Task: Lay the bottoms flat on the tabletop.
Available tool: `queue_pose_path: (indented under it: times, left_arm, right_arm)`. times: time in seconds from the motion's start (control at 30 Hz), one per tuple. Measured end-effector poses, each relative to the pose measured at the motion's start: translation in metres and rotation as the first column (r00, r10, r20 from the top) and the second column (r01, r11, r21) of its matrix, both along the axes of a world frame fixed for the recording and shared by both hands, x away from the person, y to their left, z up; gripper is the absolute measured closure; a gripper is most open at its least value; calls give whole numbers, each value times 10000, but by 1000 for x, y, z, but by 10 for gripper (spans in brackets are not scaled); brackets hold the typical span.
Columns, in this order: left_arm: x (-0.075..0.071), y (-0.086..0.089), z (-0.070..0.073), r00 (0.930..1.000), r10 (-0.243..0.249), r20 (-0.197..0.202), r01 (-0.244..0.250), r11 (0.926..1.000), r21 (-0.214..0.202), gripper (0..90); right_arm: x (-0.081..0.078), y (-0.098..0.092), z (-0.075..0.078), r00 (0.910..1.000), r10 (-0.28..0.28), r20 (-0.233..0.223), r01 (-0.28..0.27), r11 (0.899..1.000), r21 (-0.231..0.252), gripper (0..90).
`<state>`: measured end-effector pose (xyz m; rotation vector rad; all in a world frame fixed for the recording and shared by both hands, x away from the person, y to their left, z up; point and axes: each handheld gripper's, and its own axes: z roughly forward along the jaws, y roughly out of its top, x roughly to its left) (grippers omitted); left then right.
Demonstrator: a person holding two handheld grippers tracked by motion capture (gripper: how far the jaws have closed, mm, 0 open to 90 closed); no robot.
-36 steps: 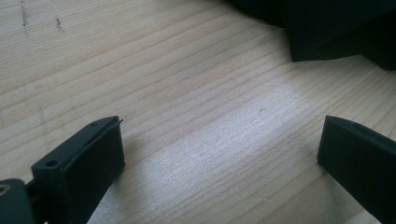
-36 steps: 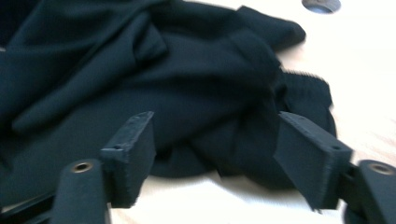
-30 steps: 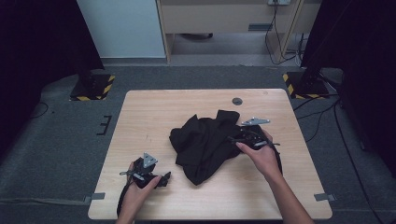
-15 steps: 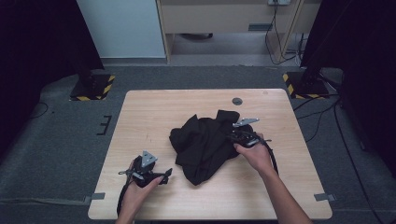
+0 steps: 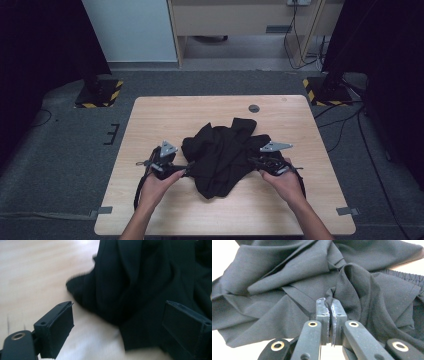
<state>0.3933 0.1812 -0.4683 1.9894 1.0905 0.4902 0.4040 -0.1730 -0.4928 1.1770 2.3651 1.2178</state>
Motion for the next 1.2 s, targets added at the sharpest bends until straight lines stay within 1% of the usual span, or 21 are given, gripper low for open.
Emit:
queue_pose_path:
  times: [0.07, 0.1, 0.13, 0.2, 0.27, 0.3, 0.37, 0.43, 0.47, 0.5, 0.6, 0.73, 0.83, 0.93, 0.97, 1.0, 1.03, 1.07, 1.1, 1.17, 1.2]
  left_arm:
    - [12, -8, 7, 10000, 1, 84, 0, 9998, -186, 90]
    - [12, -8, 7, 10000, 1, 84, 0, 9998, -186, 90]
    - [23, -14, 12, 10000, 49, 81, -45, 9987, -503, 91]
    - [30, -18, 14, 10000, -1, 38, 3, 9985, -543, 100]
    - [38, -24, 16, 10000, 31, -62, -37, 9963, -864, 108]
    - [42, -27, 16, 10000, 21, -81, -28, 9961, -887, 149]
    - [50, -38, 12, 9995, -183, -251, 168, 9981, -589, 195]
    - [52, -42, 10, 9990, -270, -350, 253, 9985, -478, 322]
    - [54, -49, 5, 9978, -396, -529, 388, 9991, -161, 397]
    - [53, -51, 3, 9978, -485, -455, 485, 9988, -24, 542]
    - [50, -59, 0, 9953, -775, -574, 779, 9969, 54, 801]
    - [41, -60, 2, 9946, -909, -505, 908, 9959, -44, 866]
    - [13, -51, 18, 9935, -1141, 17, 1139, 9908, -724, 867]
    - [-15, -45, 26, 9855, -1673, 274, 1690, 9824, -798, 866]
    - [-15, -45, 26, 9855, -1673, 274, 1690, 9824, -798, 866]
    - [-33, -41, 22, 9791, -2016, 267, 2032, 9753, -869, 866]
    - [-33, -41, 22, 9791, -2016, 267, 2032, 9753, -869, 866]
    - [-51, -35, 11, 9743, -2248, 139, 2251, 9705, -867, 866]
    - [-51, -35, 11, 9743, -2248, 139, 2251, 9705, -867, 867]
    - [-63, -23, -12, 9735, -2268, -284, 2252, 9729, -522, 867]
    - [-63, -23, -12, 9735, -2268, -284, 2252, 9729, -522, 867]
  right_arm:
    - [-3, -1, 2, 10000, -19, 4, 19, 10000, 77, 874]
    - [-3, -1, 3, 10000, -11, 55, 11, 9999, 100, 873]
    - [-4, -2, 3, 10000, 28, 71, -29, 9999, 117, 872]
    - [-4, -3, 4, 10000, 9, 24, -9, 9998, 186, 870]
    - [-4, -3, 4, 10000, 51, 39, -51, 9998, 196, 869]
    - [-3, -2, 3, 10000, -19, 18, 18, 9996, 268, 867]
    - [-2, -2, 3, 10000, -13, -19, 13, 9996, 266, 866]
    - [-2, -3, 2, 10000, -43, -17, 44, 9996, 287, 866]
    - [-2, -2, 2, 10000, -51, 5, 51, 9995, 323, 865]
    - [-3, -2, 3, 10000, -51, 26, 50, 9995, 304, 866]
    - [-3, -1, 4, 9999, -78, 65, 76, 9993, 359, 867]
    - [-4, -2, 7, 9999, -84, 95, 81, 9994, 334, 868]
    - [-8, -3, 14, 9995, -139, 272, 133, 9996, 239, 869]
    - [-13, -2, 18, 9991, -229, 355, 220, 9994, 253, 870]
    - [-15, -1, 19, 9991, -265, 324, 257, 9993, 260, 870]
    - [-16, -1, 19, 9989, -284, 371, 275, 9993, 260, 870]
    - [-18, 0, 20, 9989, -273, 382, 263, 9993, 260, 869]
    - [-20, 0, 19, 9989, -280, 389, 272, 9994, 212, 870]
    - [-20, 0, 19, 9989, -280, 389, 272, 9994, 212, 870]
    - [-22, -1, 15, 9990, -331, 306, 330, 9994, 33, 870]
    - [-22, -1, 15, 9990, -331, 306, 330, 9994, 33, 870]
